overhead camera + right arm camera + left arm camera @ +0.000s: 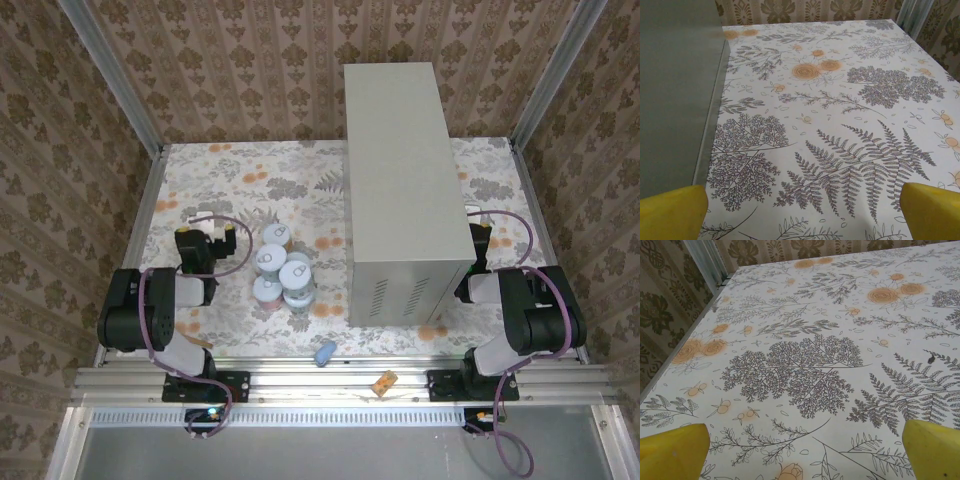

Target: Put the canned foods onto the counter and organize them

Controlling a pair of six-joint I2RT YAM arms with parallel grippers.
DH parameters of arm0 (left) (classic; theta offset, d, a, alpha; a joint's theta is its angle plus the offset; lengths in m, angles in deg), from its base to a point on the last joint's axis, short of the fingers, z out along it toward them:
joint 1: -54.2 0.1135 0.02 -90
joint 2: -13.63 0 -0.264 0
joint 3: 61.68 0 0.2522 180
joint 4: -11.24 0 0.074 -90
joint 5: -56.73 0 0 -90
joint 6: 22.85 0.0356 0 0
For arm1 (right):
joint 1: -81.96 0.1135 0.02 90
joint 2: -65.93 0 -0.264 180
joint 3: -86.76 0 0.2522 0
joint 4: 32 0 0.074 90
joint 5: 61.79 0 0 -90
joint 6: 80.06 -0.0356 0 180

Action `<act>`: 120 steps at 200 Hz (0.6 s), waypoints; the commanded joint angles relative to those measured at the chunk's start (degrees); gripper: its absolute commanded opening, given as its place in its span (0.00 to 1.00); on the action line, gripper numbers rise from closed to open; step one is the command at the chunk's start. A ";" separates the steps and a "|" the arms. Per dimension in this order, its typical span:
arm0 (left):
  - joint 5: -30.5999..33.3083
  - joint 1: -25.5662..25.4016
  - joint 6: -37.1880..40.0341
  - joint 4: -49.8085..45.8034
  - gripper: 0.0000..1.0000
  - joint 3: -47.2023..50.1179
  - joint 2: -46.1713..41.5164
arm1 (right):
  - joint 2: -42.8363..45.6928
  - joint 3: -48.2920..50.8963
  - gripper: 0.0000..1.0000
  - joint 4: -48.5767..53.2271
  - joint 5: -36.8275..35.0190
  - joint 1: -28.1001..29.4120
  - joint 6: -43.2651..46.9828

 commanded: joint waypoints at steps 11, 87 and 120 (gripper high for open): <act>-4.63 0.40 1.65 0.13 1.00 -1.11 -0.08 | -0.01 -1.13 1.00 -0.22 4.52 1.07 -0.27; -5.77 1.00 1.33 -0.43 1.00 -1.41 -0.13 | -0.14 -1.07 1.00 -0.18 4.60 1.68 0.61; -6.57 1.52 0.86 -0.88 1.00 -1.62 0.04 | -0.17 -1.12 1.00 -0.31 4.52 1.74 0.56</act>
